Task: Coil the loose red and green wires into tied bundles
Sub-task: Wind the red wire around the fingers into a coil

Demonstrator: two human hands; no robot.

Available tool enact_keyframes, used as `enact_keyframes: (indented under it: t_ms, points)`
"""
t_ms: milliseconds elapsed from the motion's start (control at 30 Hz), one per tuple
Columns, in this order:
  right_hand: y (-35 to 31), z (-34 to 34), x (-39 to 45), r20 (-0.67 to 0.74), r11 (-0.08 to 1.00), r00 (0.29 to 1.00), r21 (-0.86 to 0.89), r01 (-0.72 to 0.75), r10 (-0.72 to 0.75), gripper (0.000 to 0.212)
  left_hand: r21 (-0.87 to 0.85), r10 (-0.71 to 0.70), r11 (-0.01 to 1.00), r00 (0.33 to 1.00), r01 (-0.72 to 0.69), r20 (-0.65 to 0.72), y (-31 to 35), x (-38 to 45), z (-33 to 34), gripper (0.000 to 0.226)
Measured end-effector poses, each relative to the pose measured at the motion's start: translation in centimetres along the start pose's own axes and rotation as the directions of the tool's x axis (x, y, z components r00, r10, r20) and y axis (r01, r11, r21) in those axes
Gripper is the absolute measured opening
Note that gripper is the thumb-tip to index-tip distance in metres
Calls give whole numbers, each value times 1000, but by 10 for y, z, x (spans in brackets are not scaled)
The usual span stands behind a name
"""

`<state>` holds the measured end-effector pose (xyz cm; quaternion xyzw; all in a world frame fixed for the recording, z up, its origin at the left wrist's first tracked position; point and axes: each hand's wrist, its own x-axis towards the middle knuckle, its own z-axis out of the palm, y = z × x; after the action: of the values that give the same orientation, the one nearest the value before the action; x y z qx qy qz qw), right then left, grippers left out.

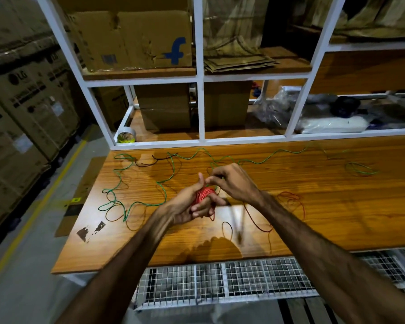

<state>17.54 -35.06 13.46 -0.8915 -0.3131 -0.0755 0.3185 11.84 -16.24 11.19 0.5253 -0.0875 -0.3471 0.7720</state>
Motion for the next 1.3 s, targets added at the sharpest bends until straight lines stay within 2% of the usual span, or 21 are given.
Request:
enact_keyframes:
  t_ms: [100, 200, 267, 400, 467, 633, 767, 867, 933, 1033, 1167, 1300]
  points:
    - [-2, 6, -2, -70, 998, 997, 57, -40, 44, 42, -253, 114, 964, 985, -80, 126, 12, -5, 1, 83]
    - [3, 13, -4, -68, 997, 995, 14, -72, 73, 49, -429, 236, 888, 964, -163, 123, 24, -5, -3, 71]
    - [6, 18, -3, -36, 996, 995, -18, -92, 92, 47, -484, 295, 842, 954, -237, 47, 31, -2, -2, 66]
    - [-1, 28, 3, 36, 988, 991, -81, -128, 131, 31, -516, 314, 763, 921, -390, -232, 44, 2, 1, 59]
    - [-7, 32, 2, 50, 984, 988, -111, -139, 145, 36, -496, 312, 736, 882, -460, -354, 49, 6, 0, 56]
    - [-11, 37, -4, 37, 976, 988, -169, -140, 148, 43, -397, 247, 735, 762, -549, -598, 49, 21, -21, 48]
    - [-13, 35, -9, -7, 955, 992, -269, -126, 129, 41, -154, 279, 842, 661, -517, -697, 34, 34, -22, 49]
    - [-15, 26, -10, -38, 907, 993, -406, -115, 109, 35, 22, 308, 919, 684, -393, -661, 19, 40, -15, 48]
    - [-13, 20, -12, -45, 878, 994, -466, -106, 96, 34, 206, 341, 939, 682, -275, -646, 11, 43, -14, 45]
    - [-8, 16, -16, -58, 860, 994, -498, -113, 97, 32, 405, 394, 900, 699, -161, -597, 7, 44, -9, 43]
    - [-1, 12, -20, -113, 861, 994, -505, -53, -5, 29, 669, 495, 733, 772, -124, -399, 15, 39, 9, 57]
    - [5, 6, -19, -162, 844, 980, -536, 13, -118, 24, 691, 465, 713, 819, -121, -337, 26, 41, 11, 63]
